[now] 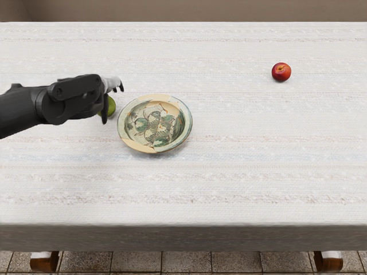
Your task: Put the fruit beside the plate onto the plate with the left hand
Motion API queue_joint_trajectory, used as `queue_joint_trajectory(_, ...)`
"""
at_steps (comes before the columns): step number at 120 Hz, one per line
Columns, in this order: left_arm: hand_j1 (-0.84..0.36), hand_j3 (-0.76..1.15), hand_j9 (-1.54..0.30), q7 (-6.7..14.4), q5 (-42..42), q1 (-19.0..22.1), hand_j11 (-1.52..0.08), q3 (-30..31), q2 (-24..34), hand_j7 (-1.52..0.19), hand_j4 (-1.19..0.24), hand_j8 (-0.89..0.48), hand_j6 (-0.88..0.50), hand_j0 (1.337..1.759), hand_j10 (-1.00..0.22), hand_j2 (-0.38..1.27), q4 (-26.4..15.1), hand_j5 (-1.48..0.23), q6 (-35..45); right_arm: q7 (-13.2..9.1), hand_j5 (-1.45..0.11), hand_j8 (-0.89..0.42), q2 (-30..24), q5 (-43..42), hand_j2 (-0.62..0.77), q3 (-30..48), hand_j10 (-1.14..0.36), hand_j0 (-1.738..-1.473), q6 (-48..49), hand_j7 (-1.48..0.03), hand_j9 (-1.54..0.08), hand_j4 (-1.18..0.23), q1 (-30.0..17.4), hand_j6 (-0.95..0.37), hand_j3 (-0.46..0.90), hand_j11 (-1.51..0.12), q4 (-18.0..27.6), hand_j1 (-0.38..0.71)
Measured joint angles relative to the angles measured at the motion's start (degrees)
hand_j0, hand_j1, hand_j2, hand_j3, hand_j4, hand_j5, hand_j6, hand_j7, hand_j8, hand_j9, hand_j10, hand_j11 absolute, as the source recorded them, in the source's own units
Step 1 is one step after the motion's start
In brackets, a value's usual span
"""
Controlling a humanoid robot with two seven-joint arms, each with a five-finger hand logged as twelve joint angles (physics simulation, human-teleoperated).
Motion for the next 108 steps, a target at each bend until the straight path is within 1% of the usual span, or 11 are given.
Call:
queue_joint_trajectory(10, 0.05, 0.0, -0.33, -0.1, 0.0, 0.0, -0.33, -0.1, -0.1, -0.33, -0.25, -0.25, -0.25, 1.658, -0.25, 0.05, 0.0, -0.33, 2.5, 0.0, -0.04, -0.03, 0.0, 0.0, -0.01, 0.0, -0.03, -1.658, 0.0, -0.04, -0.04, -0.03, 0.0, -0.03, 0.0, -0.04, 0.0, -0.31)
queue_joint_trajectory(24, 0.05, 0.0, -0.33, -0.1, 0.0, 0.3, -0.33, -0.1, -0.1, -0.33, -0.25, -0.25, -0.25, 1.658, -0.25, 0.05, 0.1, -0.33, 3.9, 0.0, -0.04, -0.03, 0.0, 0.0, -0.01, 0.0, -0.03, -1.658, 0.0, -0.04, -0.04, -0.03, 0.0, -0.03, 0.0, -0.04, 0.0, -0.31)
queue_joint_trajectory(61, 0.05, 0.0, -0.33, 0.0, 0.0, 0.9, -0.33, 0.1, -0.1, -0.33, -0.25, -0.25, -0.26, 1.658, -0.25, 0.05, -0.2, -0.33, 3.2, 0.0, -0.04, -0.03, 0.0, 0.0, -0.01, 0.0, -0.03, -1.658, 0.0, -0.04, -0.04, -0.03, 0.0, -0.03, 0.0, -0.04, 0.0, -0.31)
queue_joint_trajectory(108, -0.05, 0.0, -0.43, 0.6, -1.5, 1.2, -0.43, 0.1, 0.0, -0.43, -0.33, -0.33, -0.33, 1.658, -0.33, 0.07, -0.2, -0.43, 2.9, 0.0, -0.04, -0.03, 0.0, 0.0, -0.01, 0.0, -0.03, -1.658, 0.0, -0.04, -0.04, -0.03, 0.0, -0.03, 0.0, -0.04, 0.0, -0.31)
